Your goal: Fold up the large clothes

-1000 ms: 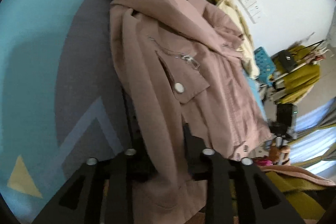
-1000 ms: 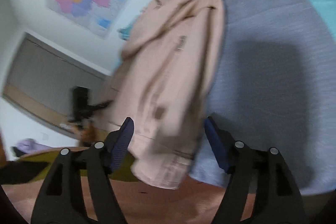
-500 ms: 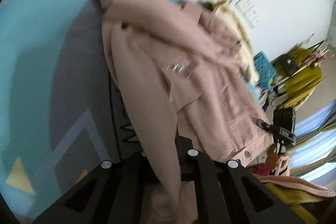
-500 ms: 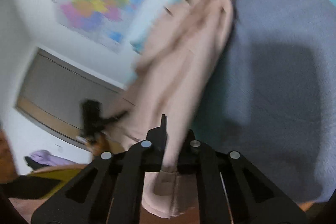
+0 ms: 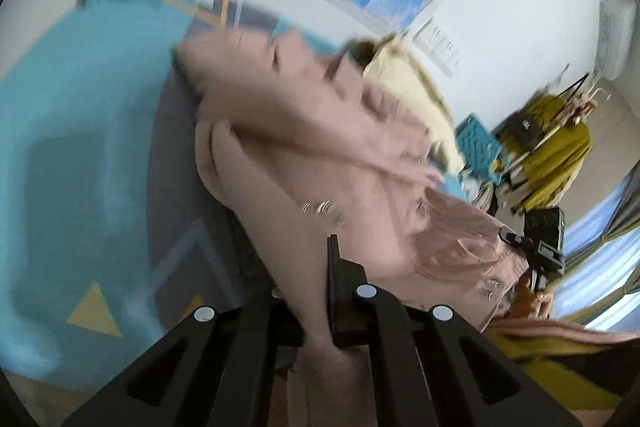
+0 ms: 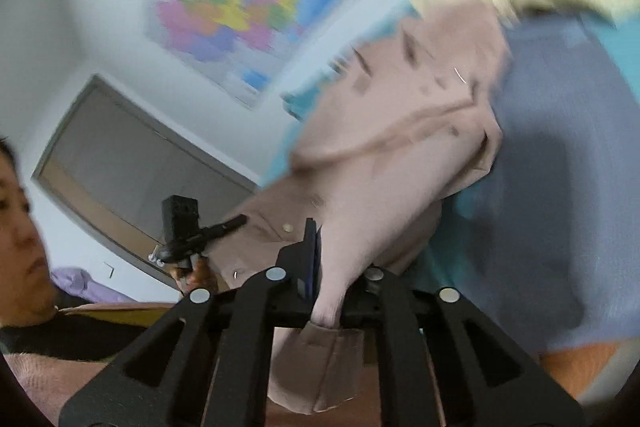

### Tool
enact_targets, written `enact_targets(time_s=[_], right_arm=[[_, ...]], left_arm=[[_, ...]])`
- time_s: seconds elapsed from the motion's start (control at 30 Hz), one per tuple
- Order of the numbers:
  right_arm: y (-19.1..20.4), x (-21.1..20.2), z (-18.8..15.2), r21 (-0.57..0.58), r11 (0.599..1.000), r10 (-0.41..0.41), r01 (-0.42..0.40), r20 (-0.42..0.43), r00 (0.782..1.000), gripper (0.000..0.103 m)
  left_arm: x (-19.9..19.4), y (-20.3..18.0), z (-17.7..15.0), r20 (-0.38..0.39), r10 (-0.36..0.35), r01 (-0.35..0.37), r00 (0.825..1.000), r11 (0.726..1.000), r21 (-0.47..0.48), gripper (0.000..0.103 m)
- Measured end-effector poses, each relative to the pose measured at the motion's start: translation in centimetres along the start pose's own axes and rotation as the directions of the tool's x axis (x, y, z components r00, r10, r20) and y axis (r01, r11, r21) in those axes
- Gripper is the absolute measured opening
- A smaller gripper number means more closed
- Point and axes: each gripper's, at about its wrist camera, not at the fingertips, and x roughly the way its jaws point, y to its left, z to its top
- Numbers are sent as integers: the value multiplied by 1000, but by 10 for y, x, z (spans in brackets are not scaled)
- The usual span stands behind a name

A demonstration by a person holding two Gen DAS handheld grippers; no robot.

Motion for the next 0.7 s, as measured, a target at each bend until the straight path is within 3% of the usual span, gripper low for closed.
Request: enact_targets(time_s=[0.1,0.17,0.23,0.33,0.4,0.43,0.5,0.53,0.7], right_arm=[[-28,6,-12,77,996,-39,43,-51,998,22],[-40,6,-19,108,990,-81,89,-72,994,50],[-45,3,-24,114,988,-97,108,-93,991,64],[-47,8,-32,107,991,-67,81,-124,990,67],[-42,14,-34,87,994,-54,66,-134,990,71],[-40,17,-34,77,995,-53,64,-139,989,69],[-36,21,-38,73,997,-7,18,-148,989,31],[-33,23,-38,82,997,24,-12,-149,989,7],[-10,5,-18,26,997,71,-70,-38,997,5]], left_arm=[[18,15,-10,-78,9,-10,997,1000,-11,3],[25,21,-16,-121,13,-14,993,1000,-9,13],[29,25,-18,-153,3,-4,988,1000,-5,26],[32,23,-21,-170,-34,36,985,999,5,41],[36,15,-22,-180,-38,43,983,999,23,41],[38,12,-22,-184,-28,33,983,999,29,23],[42,9,-22,-198,-19,23,980,1000,16,4],[41,9,-21,-185,-20,21,983,1000,6,3],[13,5,-3,-63,-80,79,995,997,-18,2]])
